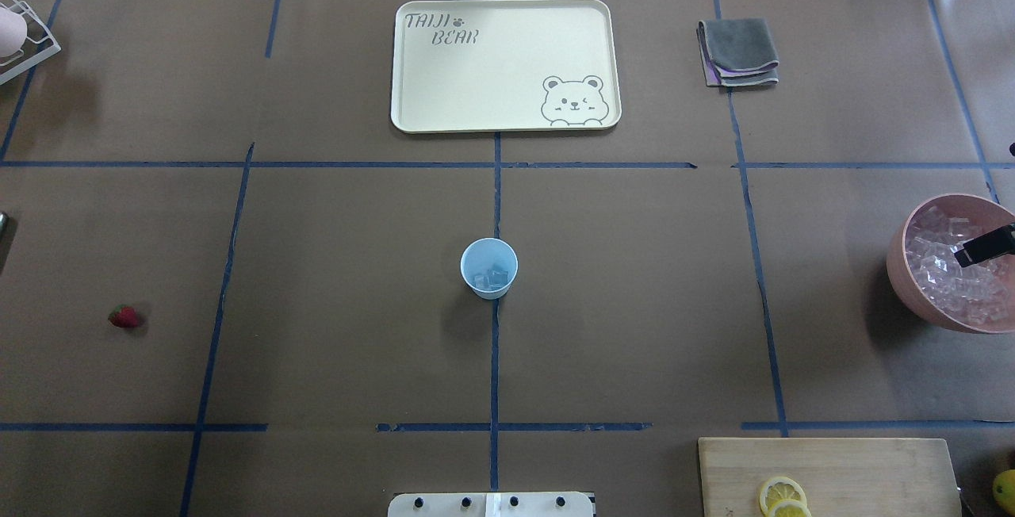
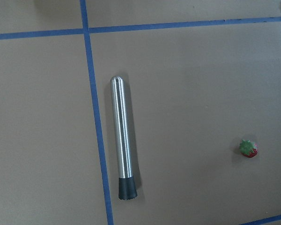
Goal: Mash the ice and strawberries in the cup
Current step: 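Grasp a third ice cube from the pink bowl with the right gripper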
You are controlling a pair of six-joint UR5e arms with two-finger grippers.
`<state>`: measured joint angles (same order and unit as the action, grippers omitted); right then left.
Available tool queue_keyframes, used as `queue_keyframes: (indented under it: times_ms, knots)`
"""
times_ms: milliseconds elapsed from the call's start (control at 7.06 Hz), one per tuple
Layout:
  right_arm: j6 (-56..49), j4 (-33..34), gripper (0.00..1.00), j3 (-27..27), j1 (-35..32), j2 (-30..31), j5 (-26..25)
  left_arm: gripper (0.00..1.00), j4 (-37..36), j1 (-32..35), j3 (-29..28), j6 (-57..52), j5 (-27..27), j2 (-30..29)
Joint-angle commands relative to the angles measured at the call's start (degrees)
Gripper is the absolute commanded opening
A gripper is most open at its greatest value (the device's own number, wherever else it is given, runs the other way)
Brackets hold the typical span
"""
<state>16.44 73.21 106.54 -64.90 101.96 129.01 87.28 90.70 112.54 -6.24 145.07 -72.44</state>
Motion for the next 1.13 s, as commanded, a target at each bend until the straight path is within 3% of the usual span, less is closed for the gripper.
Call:
queue_keyframes:
  times_ms: [0,992]
  knots:
    - [-2.29,0.09,0.99,-3.00,0.30,-2.19,0.10,1.00,0.08,0.00,0.05,0.00,0.04,0.02]
    - [-2.29,0.00,0.90,-4.94,2.41,-2.64,0.01,1.00,0.00,0.09,0.05,0.00,0.04,0.02]
